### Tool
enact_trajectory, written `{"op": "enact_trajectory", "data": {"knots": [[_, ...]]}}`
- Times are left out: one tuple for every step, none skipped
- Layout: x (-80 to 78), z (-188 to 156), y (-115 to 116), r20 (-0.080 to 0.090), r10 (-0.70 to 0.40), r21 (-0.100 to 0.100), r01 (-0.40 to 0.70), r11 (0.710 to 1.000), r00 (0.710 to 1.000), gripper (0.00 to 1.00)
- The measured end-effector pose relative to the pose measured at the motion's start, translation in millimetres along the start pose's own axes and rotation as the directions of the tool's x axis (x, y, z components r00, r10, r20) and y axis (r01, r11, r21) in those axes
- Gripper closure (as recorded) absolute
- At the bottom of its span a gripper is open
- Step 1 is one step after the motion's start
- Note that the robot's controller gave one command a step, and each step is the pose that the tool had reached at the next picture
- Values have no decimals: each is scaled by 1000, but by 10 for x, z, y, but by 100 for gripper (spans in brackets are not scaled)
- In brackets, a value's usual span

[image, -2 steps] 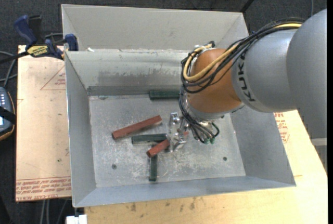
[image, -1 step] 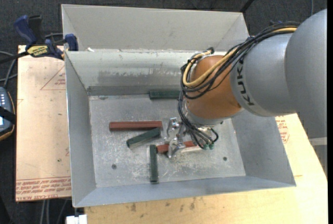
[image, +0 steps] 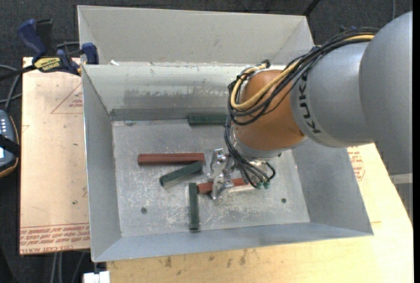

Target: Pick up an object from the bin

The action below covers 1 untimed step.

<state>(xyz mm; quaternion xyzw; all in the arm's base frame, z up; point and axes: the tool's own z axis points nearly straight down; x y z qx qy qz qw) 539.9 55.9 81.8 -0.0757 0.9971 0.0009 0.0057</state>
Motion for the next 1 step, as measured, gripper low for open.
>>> {"op": "enact_trajectory", "data": {"knots": [[-96, -2083, 98, -12, -59, 0, 59, 998, 998, 100]]}}
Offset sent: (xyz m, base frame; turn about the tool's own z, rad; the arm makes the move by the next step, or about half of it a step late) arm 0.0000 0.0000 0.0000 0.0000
